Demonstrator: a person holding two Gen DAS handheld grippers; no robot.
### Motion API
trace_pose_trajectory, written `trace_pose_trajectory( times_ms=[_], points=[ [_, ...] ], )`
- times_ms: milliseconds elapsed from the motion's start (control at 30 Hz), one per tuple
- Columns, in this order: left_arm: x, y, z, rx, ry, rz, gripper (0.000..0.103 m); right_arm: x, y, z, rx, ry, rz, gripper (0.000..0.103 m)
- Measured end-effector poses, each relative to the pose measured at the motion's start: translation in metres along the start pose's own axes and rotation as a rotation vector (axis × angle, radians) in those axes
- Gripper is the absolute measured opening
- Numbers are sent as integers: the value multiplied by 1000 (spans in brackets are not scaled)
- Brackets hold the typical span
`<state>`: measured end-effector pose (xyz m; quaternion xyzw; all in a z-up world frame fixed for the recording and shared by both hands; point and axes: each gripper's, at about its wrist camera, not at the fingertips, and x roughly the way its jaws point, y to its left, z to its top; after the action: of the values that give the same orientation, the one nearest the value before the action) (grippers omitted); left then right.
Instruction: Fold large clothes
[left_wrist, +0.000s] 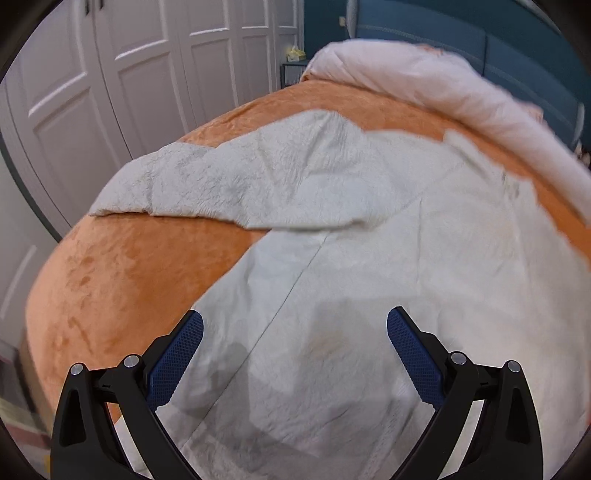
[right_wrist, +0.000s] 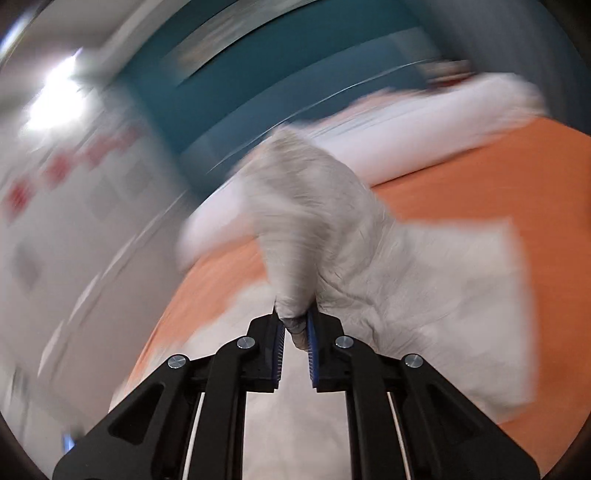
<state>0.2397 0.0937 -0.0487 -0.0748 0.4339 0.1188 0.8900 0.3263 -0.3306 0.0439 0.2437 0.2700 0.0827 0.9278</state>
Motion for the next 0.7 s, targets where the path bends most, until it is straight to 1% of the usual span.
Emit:
trace_pose_trajectory(
  times_ms=[33,67,100,133,167,200,267,333,367,433,467,533,567,600,633,667,700],
  points=[
    [-2,1,4,-18,-7,-24,97,23,28,-18,-70,64,39,18],
    [-4,2,8,-37,-10,-52,97,44,49,-36,-134,117,56,23],
    [-5,2,14,-63,-5,-97,97,69,70,-64,-212,190,42,30],
    [-5,1,20,-85,7,-147,97,81,77,-79,-243,229,15,32],
    [-3,-1,25,-105,19,-189,97,90,82,-96,-258,267,-19,32],
    [-2,-3,29,-120,23,-224,97,90,81,-108,-245,280,-31,32],
    [5,-13,38,-133,33,-286,97,64,63,-113,-175,244,-28,42],
    [19,-28,45,-142,60,-348,97,44,47,-111,-121,184,-69,60],
    [32,-40,48,-157,91,-386,97,25,27,-107,-80,144,-113,62],
    [54,-55,49,-198,161,-445,97,4,-9,-101,-6,128,-200,62],
    [71,-65,48,-240,222,-475,97,-4,-19,-103,22,125,-227,62],
    [92,-79,42,-290,298,-501,97,-18,-60,-97,136,119,-292,62],
    [98,-86,40,-294,313,-491,97,-21,-81,-95,201,115,-316,62],
    [97,-95,40,-270,282,-477,96,-23,-84,-102,233,111,-331,62],
    [94,-101,40,-234,257,-468,93,-20,-96,-101,263,108,-346,60],
    [92,-111,42,-182,235,-467,76,-15,-106,-101,284,110,-364,57],
    [92,-114,44,-158,233,-469,50,-10,-111,-104,286,117,-373,47]
  ],
)
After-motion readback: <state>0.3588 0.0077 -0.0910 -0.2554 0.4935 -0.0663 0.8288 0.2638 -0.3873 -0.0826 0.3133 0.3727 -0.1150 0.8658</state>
